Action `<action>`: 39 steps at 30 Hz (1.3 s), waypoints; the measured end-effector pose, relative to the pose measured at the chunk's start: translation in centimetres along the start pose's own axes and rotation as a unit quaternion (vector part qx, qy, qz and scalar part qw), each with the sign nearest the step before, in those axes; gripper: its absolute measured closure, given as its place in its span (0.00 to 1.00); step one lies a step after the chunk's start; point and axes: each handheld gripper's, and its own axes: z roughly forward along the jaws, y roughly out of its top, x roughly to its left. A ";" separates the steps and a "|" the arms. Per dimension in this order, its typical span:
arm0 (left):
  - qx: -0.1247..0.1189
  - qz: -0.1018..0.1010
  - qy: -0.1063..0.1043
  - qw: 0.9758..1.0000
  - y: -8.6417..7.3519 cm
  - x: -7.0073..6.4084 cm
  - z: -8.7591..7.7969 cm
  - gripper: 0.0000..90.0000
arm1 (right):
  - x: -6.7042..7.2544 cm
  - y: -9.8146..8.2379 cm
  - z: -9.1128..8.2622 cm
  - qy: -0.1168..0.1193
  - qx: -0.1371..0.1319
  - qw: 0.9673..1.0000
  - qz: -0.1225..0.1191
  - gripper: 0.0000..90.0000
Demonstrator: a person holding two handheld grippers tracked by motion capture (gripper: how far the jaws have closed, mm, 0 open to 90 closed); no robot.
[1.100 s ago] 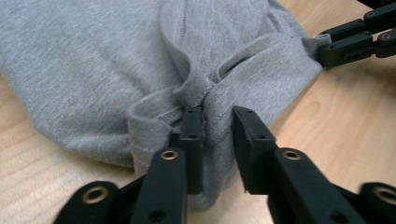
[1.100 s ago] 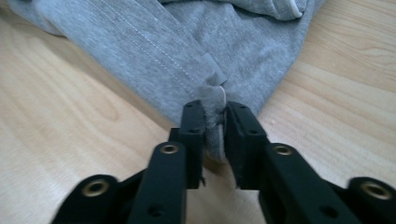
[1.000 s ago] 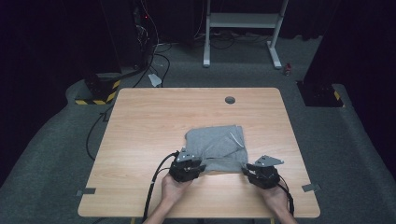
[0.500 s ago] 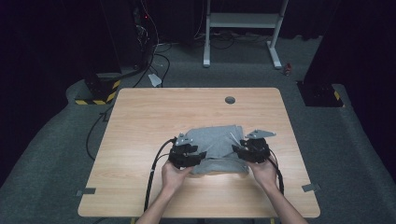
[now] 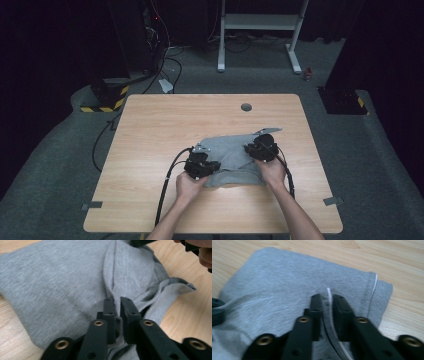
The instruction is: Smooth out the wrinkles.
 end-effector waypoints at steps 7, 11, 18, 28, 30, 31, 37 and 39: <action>-0.012 0.006 -0.017 1.000 -0.8 -0.4 -0.7 0.97 | 0.7 -1.8 -2.9 0.009 -0.027 0.999 -0.044 0.96; -0.016 0.014 -0.027 0.999 -1.5 -0.9 -1.1 0.97 | 0.9 -3.6 -4.4 0.020 -0.040 0.998 -0.054 0.96; -0.002 0.035 -0.036 0.999 -3.3 -2.0 -1.4 0.97 | 1.2 -8.0 -5.7 0.022 -0.034 0.997 -0.065 0.96; 0.019 0.043 -0.057 0.997 -4.8 -2.9 -1.9 0.90 | 1.5 -11.9 -7.0 0.057 -0.053 0.996 -0.043 0.83; 0.002 0.040 -0.056 0.998 -4.3 -2.8 -2.5 0.87 | 1.5 -11.5 -7.7 0.057 -0.070 0.995 -0.035 0.83; -0.009 0.040 -0.053 0.998 -3.9 -2.8 -2.8 0.86 | 1.6 -11.1 -8.1 0.051 -0.079 0.995 -0.034 0.83; -0.031 0.043 -0.018 0.998 -2.3 -2.2 -3.4 0.76 | 2.3 -8.8 -8.6 0.048 -0.103 0.993 -0.043 0.81; -0.015 0.054 0.006 0.998 -2.1 -1.9 -2.6 0.73 | 2.7 -8.5 -7.9 0.041 -0.086 0.994 -0.044 0.79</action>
